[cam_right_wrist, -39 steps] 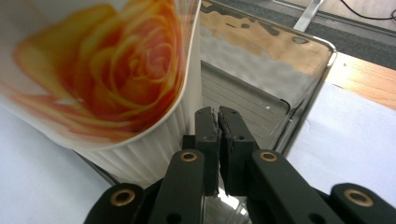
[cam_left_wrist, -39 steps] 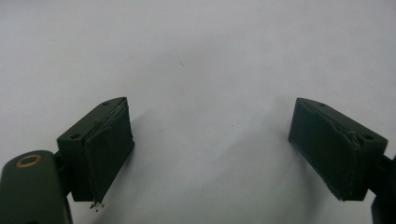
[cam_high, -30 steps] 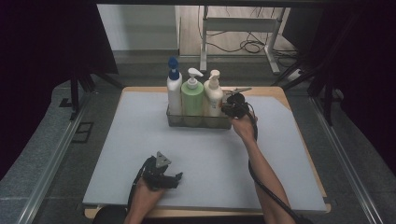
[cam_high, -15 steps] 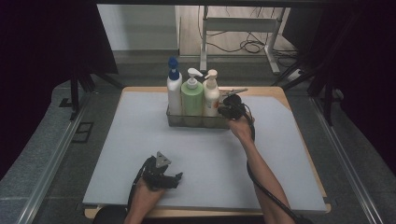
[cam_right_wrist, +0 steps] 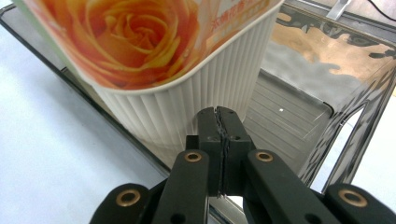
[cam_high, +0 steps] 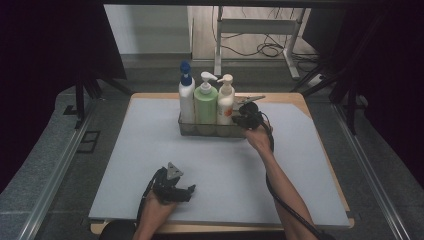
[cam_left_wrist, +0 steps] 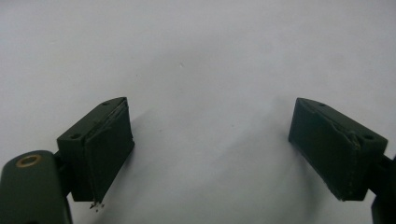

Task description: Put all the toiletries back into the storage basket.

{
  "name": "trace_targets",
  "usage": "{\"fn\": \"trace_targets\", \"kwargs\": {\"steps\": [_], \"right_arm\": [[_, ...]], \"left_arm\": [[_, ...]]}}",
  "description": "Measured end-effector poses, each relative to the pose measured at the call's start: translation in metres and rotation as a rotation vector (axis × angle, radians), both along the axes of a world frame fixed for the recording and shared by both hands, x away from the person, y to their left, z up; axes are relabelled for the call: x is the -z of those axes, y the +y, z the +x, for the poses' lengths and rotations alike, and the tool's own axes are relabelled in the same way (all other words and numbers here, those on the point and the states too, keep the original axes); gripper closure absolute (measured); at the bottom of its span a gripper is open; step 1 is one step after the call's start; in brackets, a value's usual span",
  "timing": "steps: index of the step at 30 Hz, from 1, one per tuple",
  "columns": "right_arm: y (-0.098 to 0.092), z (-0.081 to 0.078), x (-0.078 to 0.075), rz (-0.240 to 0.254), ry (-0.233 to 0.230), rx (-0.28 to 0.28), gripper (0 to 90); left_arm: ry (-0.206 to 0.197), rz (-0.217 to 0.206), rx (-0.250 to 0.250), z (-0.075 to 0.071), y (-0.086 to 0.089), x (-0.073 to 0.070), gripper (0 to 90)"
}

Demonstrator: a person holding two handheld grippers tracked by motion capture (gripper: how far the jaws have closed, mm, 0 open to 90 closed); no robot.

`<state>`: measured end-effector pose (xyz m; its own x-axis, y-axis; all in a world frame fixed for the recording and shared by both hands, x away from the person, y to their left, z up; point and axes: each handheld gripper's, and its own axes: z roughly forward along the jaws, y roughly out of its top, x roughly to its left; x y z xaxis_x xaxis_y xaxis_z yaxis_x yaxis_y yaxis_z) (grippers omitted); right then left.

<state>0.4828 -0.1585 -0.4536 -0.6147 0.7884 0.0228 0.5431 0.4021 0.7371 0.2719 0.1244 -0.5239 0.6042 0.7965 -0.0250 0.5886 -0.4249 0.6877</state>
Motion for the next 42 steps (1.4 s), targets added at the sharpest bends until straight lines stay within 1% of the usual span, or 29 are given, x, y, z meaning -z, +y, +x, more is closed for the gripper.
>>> {"fn": "trace_targets", "kwargs": {"steps": [10, 15, 22, 25, 32, 42], "right_arm": [[0.0, -0.002, -0.001, 0.006, -0.004, -0.004, 88.1], [-0.002, -0.001, -0.001, 0.006, -0.007, 0.004, 82.8], [-0.006, -0.003, -0.005, 0.003, -0.022, 0.011, 78.6], [-0.008, -0.004, -0.007, -0.008, -0.029, 0.016, 75.7], [-0.018, -0.007, -0.01, 0.012, -0.044, 0.037, 65.2], [-0.024, -0.013, -0.016, 0.023, -0.044, 0.026, 54.3]], "left_arm": [[-0.001, 0.0, 0.0, 0.0, 0.0, 0.0, 12.9], [-0.001, 0.0, 0.0, 0.0, 0.0, 0.0, 12.9], [-0.001, 0.0, 0.0, 0.0, 0.0, 0.0, 12.9], [-0.001, 0.003, 0.001, 0.0, 0.0, 0.0, 12.9], [0.001, 0.005, 0.002, 0.0, 0.0, 0.0, 12.9], [0.0, 0.006, 0.001, 0.0, 0.0, 0.0, 12.9]]}}
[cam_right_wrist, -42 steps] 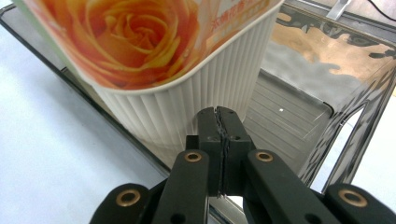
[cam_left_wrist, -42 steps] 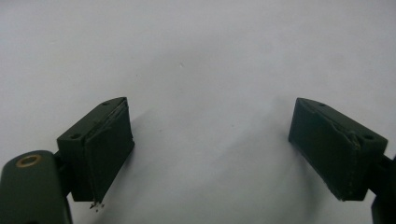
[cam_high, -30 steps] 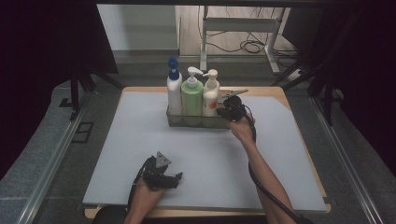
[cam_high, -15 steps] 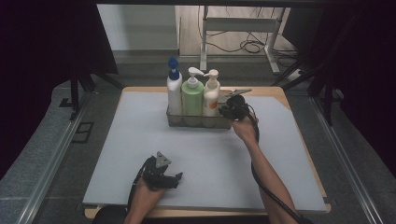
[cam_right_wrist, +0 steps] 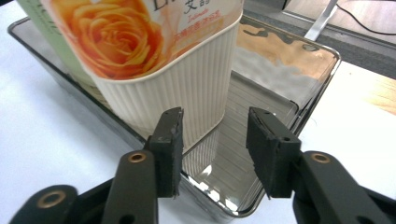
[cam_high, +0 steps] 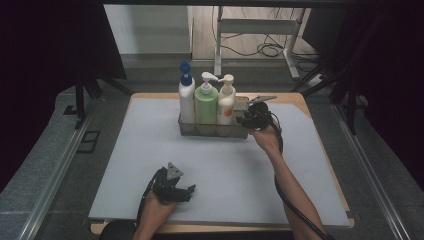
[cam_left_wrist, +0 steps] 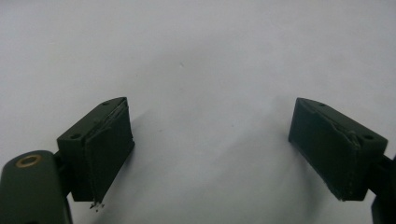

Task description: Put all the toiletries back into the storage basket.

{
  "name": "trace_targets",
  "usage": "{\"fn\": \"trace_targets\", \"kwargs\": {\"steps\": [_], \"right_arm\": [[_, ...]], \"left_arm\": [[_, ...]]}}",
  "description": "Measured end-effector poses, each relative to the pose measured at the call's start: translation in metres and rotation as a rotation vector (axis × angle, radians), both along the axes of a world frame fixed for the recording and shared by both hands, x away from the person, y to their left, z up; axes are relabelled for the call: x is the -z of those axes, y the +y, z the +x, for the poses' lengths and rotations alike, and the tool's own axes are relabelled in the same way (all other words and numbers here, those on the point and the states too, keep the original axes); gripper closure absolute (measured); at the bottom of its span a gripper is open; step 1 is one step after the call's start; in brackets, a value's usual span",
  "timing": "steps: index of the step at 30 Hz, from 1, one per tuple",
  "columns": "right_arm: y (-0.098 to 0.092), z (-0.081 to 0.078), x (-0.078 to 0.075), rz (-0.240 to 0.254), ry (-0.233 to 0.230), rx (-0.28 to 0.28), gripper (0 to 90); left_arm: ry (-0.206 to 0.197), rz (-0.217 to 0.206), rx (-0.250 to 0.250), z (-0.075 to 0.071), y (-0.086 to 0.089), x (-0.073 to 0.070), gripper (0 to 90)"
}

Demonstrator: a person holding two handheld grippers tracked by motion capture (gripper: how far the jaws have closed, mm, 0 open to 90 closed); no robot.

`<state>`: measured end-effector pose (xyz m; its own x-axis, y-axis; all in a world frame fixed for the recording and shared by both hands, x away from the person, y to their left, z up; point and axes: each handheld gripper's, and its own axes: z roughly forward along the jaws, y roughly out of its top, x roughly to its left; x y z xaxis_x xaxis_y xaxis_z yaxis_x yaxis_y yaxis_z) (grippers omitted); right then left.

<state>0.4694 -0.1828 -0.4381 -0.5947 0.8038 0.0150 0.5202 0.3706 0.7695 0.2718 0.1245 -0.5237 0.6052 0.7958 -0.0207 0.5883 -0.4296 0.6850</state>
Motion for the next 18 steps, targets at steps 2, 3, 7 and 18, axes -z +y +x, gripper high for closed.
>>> {"fn": "trace_targets", "kwargs": {"steps": [2, 3, 7, 18], "right_arm": [[0.0, -0.002, -0.001, 0.0, -0.002, -0.005, 52.5], [0.0, -0.002, -0.001, -0.002, -0.004, -0.007, 51.5], [0.0, -0.005, -0.002, -0.002, -0.005, -0.015, 48.4], [-0.001, -0.012, -0.004, -0.008, -0.004, -0.037, 39.1]], "left_arm": [[0.0, 0.0, 0.0, 0.0, 0.0, 0.0, 12.9], [0.0, 0.0, 0.0, 0.0, 0.0, 0.0, 12.9], [0.0, 0.0, 0.0, 0.0, 0.0, 0.0, 12.9], [-0.001, -0.001, 0.0, 0.0, 0.0, 0.0, 12.9]]}}
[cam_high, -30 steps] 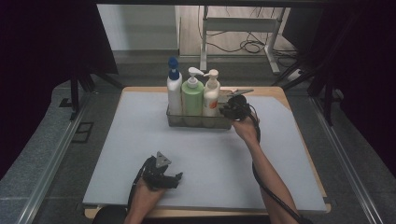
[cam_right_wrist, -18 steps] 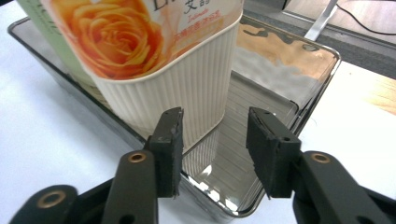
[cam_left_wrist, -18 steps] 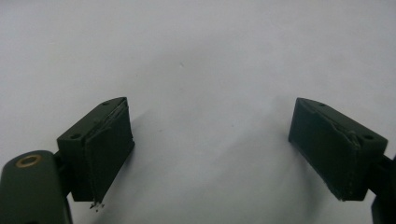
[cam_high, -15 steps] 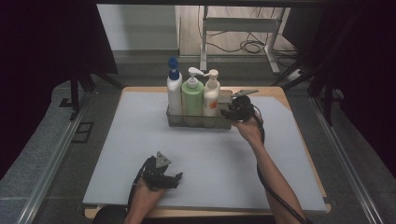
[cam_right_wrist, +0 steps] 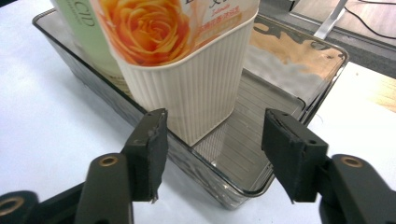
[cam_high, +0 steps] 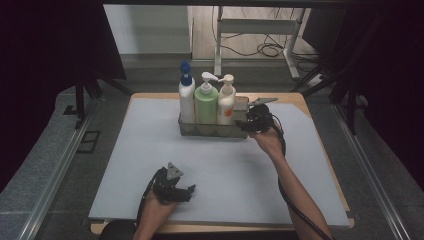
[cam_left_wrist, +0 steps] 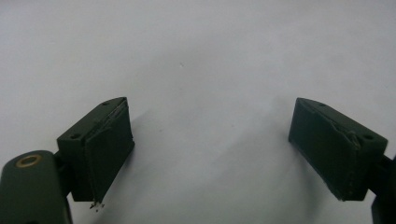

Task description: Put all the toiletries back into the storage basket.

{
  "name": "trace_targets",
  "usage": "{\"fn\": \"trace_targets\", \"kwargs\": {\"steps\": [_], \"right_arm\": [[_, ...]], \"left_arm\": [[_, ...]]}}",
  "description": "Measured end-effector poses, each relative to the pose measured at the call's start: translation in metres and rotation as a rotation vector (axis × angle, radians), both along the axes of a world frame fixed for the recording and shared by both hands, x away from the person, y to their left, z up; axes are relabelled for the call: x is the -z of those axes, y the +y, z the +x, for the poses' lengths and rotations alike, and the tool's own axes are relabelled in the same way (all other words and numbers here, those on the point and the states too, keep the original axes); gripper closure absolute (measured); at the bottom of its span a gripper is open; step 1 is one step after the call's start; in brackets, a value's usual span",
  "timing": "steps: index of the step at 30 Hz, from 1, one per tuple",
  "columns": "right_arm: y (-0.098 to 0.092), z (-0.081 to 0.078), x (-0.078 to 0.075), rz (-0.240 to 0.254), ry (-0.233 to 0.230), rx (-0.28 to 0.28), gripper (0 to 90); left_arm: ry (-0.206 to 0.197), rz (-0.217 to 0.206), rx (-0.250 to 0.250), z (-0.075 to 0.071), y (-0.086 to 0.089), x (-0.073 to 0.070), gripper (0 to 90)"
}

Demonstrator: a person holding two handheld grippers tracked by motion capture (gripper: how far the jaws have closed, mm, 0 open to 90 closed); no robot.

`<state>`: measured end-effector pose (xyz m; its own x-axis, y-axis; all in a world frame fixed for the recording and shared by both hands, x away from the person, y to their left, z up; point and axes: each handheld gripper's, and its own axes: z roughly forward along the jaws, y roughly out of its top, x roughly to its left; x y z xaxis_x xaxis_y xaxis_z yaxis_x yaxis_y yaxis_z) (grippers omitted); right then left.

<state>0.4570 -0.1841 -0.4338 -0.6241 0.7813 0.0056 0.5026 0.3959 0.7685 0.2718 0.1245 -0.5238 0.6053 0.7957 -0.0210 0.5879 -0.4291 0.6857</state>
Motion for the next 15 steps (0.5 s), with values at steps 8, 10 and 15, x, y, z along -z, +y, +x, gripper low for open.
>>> {"fn": "trace_targets", "kwargs": {"steps": [8, 10, 15], "right_arm": [[0.001, -0.008, -0.004, -0.015, -0.009, -0.014, 32.0], [0.001, -0.01, -0.004, -0.023, -0.013, -0.02, 30.3], [0.002, -0.015, -0.007, -0.036, -0.02, -0.041, 27.1]], "left_arm": [[0.0, 0.0, 0.0, 0.0, 0.0, 0.0, 12.9], [0.0, 0.0, 0.0, 0.0, 0.0, 0.0, 12.9], [0.0, -0.002, -0.001, 0.0, 0.0, 0.0, 12.9]]}}
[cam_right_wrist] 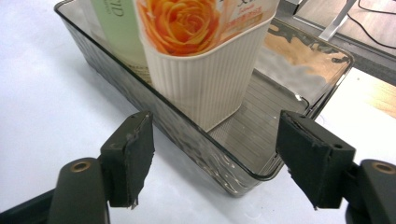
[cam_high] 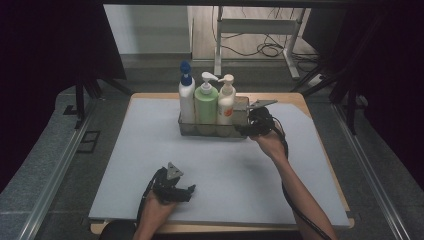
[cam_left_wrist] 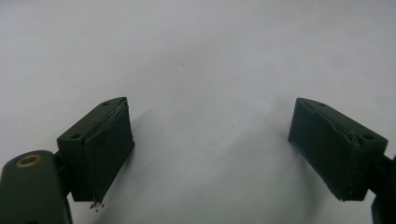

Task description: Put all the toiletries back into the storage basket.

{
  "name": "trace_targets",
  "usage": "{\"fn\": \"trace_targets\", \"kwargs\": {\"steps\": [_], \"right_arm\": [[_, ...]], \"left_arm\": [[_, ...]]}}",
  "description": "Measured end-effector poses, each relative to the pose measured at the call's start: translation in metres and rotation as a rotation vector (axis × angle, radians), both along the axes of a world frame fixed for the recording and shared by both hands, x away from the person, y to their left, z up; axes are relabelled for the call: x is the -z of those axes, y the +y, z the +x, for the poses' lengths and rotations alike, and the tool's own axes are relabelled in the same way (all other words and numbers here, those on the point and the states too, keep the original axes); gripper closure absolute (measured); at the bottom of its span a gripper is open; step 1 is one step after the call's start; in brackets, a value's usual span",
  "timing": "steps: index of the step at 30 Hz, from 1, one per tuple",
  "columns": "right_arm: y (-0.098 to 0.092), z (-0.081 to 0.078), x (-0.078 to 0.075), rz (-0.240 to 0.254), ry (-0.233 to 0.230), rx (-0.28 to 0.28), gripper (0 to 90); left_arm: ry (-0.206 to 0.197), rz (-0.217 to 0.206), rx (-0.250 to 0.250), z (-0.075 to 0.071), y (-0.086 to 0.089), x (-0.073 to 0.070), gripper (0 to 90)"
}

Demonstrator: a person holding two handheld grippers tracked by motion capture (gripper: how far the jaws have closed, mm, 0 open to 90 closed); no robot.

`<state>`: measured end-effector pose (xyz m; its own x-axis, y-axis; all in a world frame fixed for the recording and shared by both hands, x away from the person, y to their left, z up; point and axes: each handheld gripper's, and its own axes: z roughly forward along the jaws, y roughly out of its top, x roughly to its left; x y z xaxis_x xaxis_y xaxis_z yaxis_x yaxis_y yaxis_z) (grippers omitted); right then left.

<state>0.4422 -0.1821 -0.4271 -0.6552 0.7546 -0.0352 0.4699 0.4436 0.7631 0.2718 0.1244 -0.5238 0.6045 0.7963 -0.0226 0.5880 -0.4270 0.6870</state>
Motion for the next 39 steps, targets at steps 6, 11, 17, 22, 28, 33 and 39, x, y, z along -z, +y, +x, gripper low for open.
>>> {"fn": "trace_targets", "kwargs": {"steps": [6, 11, 17, 22, 28, 33, 39], "right_arm": [[-0.001, -0.006, 0.0, -0.006, -0.001, -0.014, 23.9], [-0.002, -0.011, 0.002, -0.008, 0.004, -0.028, 21.5], [-0.003, -0.019, 0.004, -0.003, 0.005, -0.051, 18.6], [-0.002, -0.024, 0.005, -0.016, 0.002, -0.067, 17.0], [-0.003, -0.032, 0.009, -0.033, 0.006, -0.084, 14.3], [-0.006, -0.037, 0.013, -0.038, 0.014, -0.095, 13.6], [-0.012, -0.045, 0.015, -0.035, 0.021, -0.101, 12.6]], "left_arm": [[0.001, 0.001, 0.0, 0.0, 0.0, 0.0, 12.9], [0.001, 0.001, 0.0, 0.0, 0.0, 0.0, 12.9], [0.001, 0.002, 0.0, 0.0, 0.0, 0.0, 12.9], [0.001, 0.002, 0.0, 0.0, 0.0, 0.0, 12.9], [0.0, 0.002, -0.001, 0.0, 0.0, 0.0, 12.9], [-0.001, 0.001, -0.001, 0.0, 0.0, 0.0, 12.9], [0.0, 0.001, -0.001, 0.0, 0.0, 0.0, 12.9]]}}
